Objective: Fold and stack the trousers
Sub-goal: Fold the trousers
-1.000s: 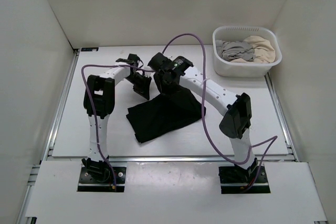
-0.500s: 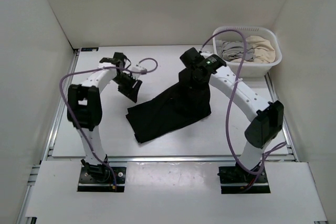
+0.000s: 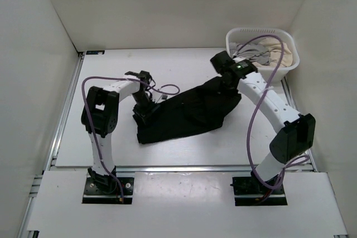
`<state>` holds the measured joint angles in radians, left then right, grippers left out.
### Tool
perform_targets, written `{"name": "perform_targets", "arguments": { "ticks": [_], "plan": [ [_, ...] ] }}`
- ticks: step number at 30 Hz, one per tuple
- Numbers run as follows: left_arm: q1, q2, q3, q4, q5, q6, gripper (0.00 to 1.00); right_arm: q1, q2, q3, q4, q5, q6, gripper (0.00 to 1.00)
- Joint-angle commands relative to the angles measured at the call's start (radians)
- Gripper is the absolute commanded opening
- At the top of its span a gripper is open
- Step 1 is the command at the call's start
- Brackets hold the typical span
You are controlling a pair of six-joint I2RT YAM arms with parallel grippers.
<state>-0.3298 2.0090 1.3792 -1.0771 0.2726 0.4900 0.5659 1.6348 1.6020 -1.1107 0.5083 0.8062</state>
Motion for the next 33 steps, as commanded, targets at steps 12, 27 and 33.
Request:
{"name": "perform_targets", "arguments": {
  "ticks": [12, 27, 33],
  "plan": [
    [-0.095, 0.373, 0.547, 0.148, -0.023, 0.053, 0.6, -0.124, 0.004, 0.31, -0.135, 0.033, -0.182, 0.0],
    [-0.042, 0.473, 0.708, 0.128, 0.028, -0.036, 0.6, 0.204, 0.408, 0.503, 0.115, -0.137, 0.01, 0.0],
    [0.009, 0.357, 0.722, 0.128, 0.056, -0.165, 0.69, 0.204, 0.399, 0.434, 0.138, -0.088, 0.041, 0.0]
  ]
}}
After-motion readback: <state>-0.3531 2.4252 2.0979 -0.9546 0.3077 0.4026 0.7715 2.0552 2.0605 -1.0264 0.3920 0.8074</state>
